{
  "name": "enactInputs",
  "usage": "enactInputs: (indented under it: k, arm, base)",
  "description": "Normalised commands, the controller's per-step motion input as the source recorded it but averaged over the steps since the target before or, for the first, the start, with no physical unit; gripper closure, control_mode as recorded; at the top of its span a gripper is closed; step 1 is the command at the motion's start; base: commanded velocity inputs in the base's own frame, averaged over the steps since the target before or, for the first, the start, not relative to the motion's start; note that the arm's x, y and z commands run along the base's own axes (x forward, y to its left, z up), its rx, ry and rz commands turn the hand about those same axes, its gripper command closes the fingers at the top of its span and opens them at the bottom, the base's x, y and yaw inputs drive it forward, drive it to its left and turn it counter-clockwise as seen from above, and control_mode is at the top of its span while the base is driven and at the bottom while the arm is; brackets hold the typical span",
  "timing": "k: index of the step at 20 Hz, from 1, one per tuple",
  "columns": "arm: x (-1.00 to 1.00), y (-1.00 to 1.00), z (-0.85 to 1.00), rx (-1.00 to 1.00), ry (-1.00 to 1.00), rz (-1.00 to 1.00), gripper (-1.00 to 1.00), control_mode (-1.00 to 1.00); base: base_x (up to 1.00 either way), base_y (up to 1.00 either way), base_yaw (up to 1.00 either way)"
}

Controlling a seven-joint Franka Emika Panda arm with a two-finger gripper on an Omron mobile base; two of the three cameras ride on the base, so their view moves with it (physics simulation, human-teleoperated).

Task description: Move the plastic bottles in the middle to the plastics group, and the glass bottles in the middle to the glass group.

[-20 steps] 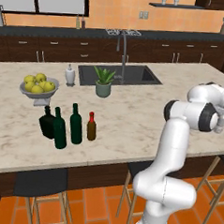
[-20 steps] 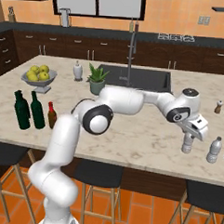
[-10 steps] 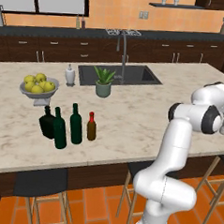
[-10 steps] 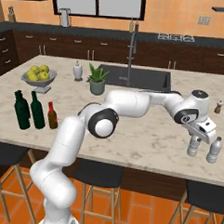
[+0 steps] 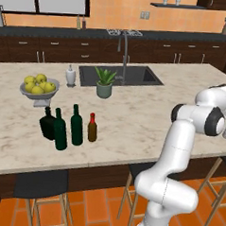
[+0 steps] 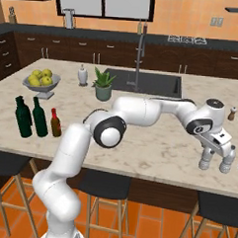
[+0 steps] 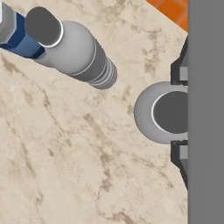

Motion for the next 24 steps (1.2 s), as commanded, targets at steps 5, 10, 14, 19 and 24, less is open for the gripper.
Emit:
enactInputs:
  k: [5, 10, 14, 19, 24]
  arm:
    - [0.00, 0.00, -0.37, 0.00, -0.01, 0.00, 1.00, -1.00]
    - [0.00, 0.01, -0.20, 0.00, 0.00, 0.00, 1.00, -1.00]
    - [0.00, 0.04, 0.00, 0.00, 0.00, 0.00, -1.00, -1.00]
    - [0.00, 0.00, 0.00, 0.00, 0.00, 0.00, -1.00, -1.00]
    - [-0.02, 0.01, 0.02, 0.00, 0.00, 0.00, -1.00, -1.00]
  base:
    - [0.00, 0.00, 0.00]
    - [0.00, 0.00, 0.00]
    - [0.00, 0.00, 0.00]
    - [0.00, 0.00, 0.00]
    - [0.00, 0.00, 0.00]
